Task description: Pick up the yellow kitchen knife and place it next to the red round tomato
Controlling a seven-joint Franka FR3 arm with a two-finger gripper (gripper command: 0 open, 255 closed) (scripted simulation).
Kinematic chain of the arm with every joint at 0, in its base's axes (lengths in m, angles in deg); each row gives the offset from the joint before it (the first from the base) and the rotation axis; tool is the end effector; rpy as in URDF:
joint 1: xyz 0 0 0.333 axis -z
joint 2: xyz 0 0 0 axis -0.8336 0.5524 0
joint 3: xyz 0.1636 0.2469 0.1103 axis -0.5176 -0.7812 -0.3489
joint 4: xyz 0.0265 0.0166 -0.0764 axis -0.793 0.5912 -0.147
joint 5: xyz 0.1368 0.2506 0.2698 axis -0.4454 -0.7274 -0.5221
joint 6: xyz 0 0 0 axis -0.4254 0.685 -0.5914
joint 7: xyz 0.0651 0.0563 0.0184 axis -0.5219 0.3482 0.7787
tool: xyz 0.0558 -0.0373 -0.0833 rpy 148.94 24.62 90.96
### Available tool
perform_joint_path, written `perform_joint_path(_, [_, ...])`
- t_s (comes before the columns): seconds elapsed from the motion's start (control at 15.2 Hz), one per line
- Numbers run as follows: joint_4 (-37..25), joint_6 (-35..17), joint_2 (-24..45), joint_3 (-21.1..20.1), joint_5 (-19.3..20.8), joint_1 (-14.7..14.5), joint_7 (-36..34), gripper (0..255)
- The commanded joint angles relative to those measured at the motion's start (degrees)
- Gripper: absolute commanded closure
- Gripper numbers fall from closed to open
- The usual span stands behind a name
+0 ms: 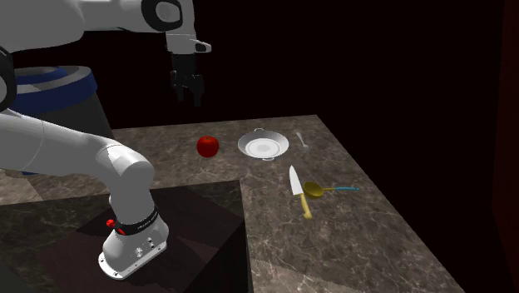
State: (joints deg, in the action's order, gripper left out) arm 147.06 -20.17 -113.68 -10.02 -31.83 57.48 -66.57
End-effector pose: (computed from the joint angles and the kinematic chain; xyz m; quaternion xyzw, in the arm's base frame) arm 0.3002 -0.0029 0.5714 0.9966 -0.0510 -0.0589 0.0274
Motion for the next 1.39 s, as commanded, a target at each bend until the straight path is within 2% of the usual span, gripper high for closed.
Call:
perform_joint_path(0.0, [0.0,0.0,0.0,0.0,0.0,0.0,0.0,0])
perform_joint_path(0.66, [9.91,-13.26,2.43,12.11,10.58,1.96,18.13,0])
perform_joint_path(0.99, [11.62,-21.46,7.91,18.61,15.39,2.96,26.78,0])
perform_joint_path(1.32, [10.98,-30.37,16.2,25.17,18.65,3.18,35.41,0])
